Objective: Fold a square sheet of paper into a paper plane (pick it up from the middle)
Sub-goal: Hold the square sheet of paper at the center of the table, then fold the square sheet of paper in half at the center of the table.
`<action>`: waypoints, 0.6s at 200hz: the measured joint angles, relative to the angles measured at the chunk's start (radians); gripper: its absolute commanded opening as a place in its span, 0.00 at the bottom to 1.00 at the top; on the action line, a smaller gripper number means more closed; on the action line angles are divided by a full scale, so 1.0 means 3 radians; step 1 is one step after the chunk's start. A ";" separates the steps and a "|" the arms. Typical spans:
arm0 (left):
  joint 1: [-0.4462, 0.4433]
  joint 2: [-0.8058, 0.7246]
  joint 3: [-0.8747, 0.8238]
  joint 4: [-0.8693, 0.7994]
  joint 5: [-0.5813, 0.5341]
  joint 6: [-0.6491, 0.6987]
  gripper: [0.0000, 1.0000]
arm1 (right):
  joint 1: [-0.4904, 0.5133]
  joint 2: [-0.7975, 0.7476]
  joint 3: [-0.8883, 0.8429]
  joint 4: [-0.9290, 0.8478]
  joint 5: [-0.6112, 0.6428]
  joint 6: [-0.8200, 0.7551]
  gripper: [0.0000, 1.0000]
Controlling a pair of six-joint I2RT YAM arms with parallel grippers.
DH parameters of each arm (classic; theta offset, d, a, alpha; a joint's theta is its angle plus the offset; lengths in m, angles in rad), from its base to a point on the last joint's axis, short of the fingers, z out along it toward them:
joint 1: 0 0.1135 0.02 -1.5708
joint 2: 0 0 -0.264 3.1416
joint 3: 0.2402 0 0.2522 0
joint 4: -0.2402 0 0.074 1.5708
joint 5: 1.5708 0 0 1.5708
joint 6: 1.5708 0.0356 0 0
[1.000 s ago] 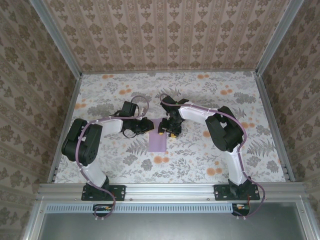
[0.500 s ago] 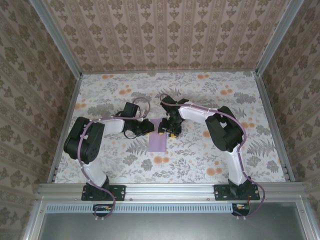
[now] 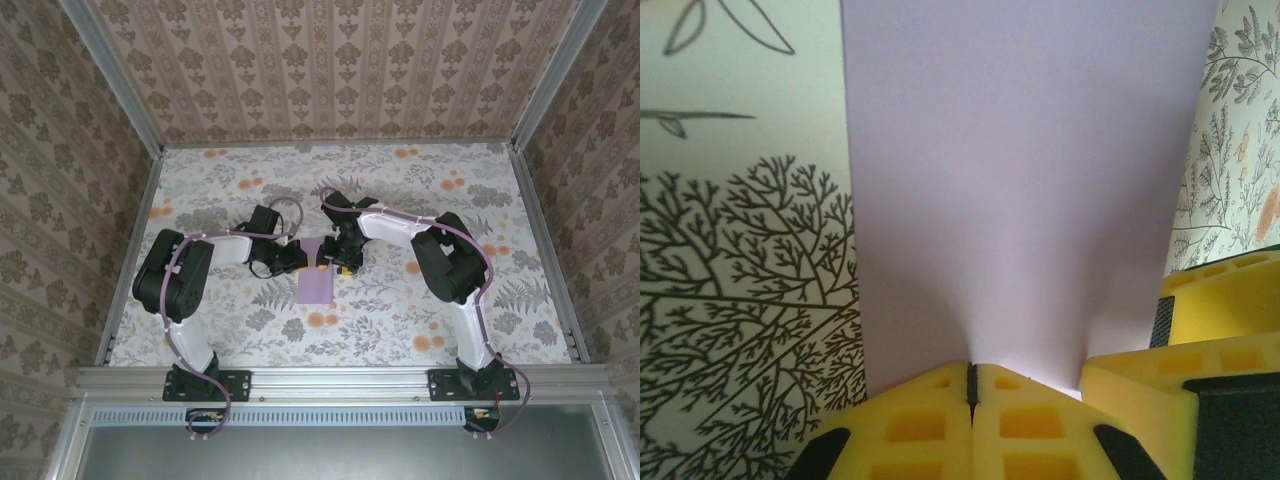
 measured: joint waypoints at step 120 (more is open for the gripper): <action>0.0022 0.0014 -0.0006 -0.0008 0.0020 0.0065 0.00 | 0.0053 -0.0830 -0.0430 0.0334 0.0160 -0.0173 0.27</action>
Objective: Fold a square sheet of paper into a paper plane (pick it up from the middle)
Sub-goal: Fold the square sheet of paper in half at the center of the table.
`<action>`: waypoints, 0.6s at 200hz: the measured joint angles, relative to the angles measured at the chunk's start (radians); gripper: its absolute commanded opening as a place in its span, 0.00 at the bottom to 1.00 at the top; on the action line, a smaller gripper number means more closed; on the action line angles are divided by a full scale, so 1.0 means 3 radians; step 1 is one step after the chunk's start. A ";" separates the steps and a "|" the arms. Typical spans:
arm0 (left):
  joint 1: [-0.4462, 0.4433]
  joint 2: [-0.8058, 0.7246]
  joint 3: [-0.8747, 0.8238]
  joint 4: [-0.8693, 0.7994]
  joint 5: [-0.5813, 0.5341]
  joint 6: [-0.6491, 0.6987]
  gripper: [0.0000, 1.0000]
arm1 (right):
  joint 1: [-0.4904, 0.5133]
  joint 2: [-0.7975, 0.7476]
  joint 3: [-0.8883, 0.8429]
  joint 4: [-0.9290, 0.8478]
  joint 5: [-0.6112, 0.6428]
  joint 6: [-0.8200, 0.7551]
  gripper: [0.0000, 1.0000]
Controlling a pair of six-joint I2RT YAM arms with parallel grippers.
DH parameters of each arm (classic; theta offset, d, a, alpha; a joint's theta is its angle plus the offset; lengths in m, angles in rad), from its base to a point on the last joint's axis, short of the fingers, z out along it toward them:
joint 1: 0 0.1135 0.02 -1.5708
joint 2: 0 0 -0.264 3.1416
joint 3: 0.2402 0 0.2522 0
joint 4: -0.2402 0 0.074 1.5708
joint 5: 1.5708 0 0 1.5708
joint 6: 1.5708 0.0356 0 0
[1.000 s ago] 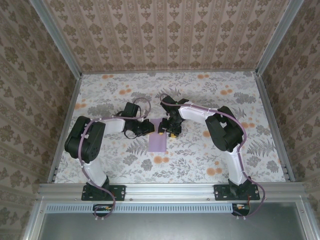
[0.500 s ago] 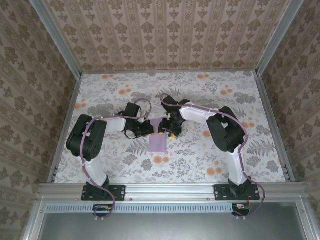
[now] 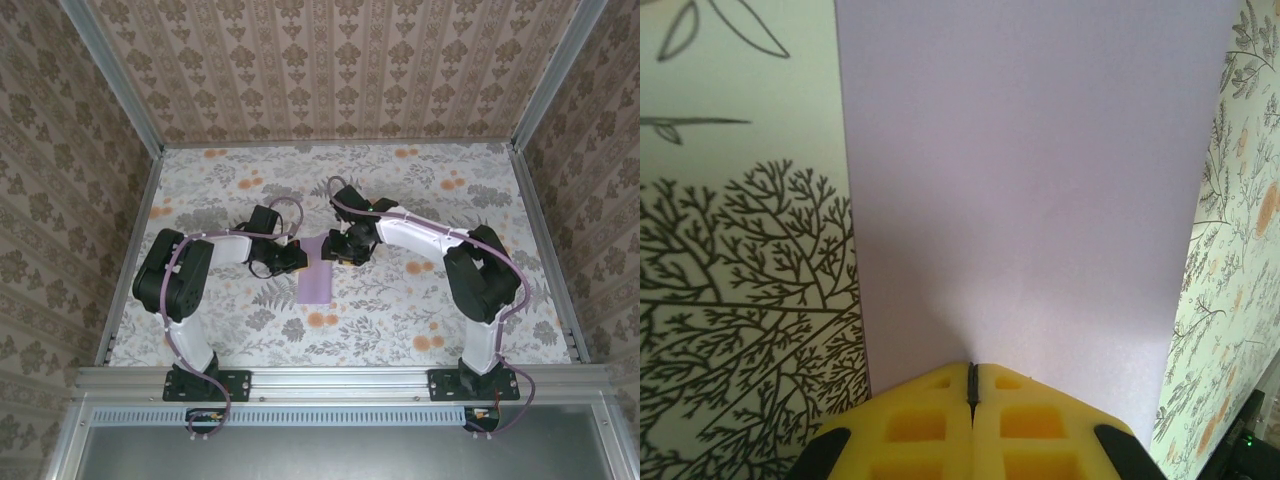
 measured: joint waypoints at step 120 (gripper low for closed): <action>0.0000 0.0000 -0.0004 -0.0001 -0.0006 -0.0006 0.00 | 0.0135 0.0783 0.0421 0.0170 -0.0104 0.0154 0.03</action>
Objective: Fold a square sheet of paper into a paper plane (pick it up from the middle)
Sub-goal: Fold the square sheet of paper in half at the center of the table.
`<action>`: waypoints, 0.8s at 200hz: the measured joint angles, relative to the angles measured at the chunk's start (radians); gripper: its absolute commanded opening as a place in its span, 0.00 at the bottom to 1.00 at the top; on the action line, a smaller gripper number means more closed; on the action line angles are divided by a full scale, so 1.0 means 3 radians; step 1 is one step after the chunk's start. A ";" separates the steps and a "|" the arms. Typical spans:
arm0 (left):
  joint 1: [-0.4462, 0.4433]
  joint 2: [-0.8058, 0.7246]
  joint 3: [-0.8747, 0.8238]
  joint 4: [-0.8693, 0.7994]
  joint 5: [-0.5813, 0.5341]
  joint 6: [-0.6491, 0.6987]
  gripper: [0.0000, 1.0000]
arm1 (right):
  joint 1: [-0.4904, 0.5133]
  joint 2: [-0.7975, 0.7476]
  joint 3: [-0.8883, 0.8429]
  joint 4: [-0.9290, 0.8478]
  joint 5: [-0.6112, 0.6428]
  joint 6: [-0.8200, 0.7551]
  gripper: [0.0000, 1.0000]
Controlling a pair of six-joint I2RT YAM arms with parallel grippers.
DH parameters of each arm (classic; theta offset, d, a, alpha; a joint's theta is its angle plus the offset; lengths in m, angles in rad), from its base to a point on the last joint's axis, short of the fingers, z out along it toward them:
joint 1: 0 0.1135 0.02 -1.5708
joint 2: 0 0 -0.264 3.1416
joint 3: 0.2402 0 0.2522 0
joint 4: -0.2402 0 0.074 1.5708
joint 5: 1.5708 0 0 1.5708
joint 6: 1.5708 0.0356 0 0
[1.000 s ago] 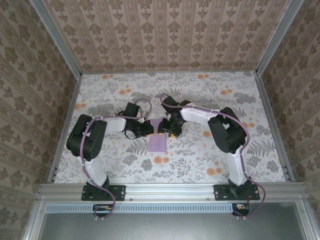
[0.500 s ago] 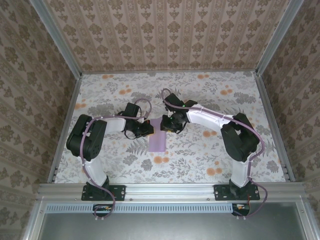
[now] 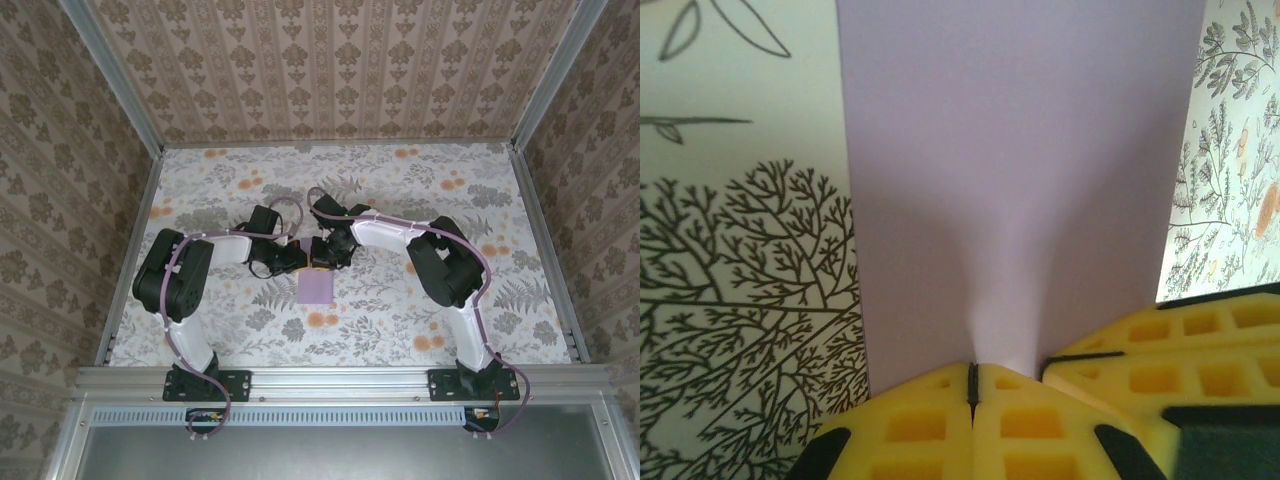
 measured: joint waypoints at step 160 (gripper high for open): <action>0.0004 0.0005 -0.0053 0.0055 -0.0024 -0.0122 0.00 | -0.0289 -0.0727 -0.1096 0.0738 -0.0131 -0.0520 0.00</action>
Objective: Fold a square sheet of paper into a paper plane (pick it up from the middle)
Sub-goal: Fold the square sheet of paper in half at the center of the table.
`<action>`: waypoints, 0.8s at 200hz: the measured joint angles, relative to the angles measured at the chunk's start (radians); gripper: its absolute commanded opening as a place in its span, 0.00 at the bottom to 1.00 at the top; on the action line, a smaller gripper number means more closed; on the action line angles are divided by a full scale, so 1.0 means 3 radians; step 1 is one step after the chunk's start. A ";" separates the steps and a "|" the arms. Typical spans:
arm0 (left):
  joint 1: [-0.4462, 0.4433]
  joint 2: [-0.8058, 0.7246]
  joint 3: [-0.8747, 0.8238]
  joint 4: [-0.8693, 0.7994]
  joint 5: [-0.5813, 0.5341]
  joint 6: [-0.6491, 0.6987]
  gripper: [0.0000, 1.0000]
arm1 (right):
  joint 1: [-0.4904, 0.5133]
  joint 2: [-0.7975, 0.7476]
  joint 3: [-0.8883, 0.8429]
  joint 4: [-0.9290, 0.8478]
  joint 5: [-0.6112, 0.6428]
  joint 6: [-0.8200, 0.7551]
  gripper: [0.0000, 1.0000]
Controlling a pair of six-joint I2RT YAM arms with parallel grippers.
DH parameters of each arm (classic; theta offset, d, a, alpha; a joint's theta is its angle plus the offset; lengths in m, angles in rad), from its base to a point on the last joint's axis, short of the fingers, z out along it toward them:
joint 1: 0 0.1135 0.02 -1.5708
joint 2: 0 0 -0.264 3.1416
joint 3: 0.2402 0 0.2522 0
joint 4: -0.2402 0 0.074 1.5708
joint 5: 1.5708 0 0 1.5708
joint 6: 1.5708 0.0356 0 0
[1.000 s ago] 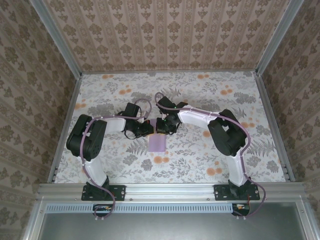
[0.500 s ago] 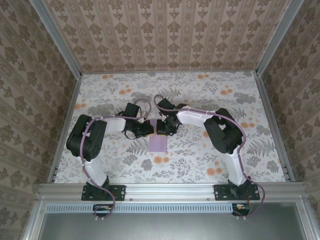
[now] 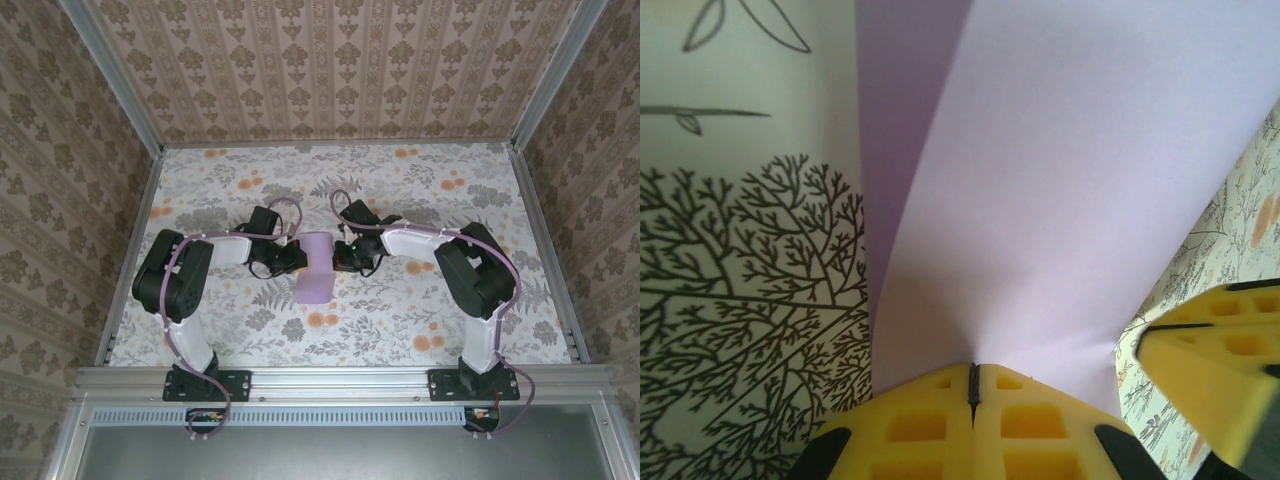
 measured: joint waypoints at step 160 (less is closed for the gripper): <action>-0.0001 0.0001 0.0011 -0.0029 -0.0013 0.0003 0.00 | -0.0167 0.0262 -0.0165 0.0793 -0.0383 -0.0103 0.00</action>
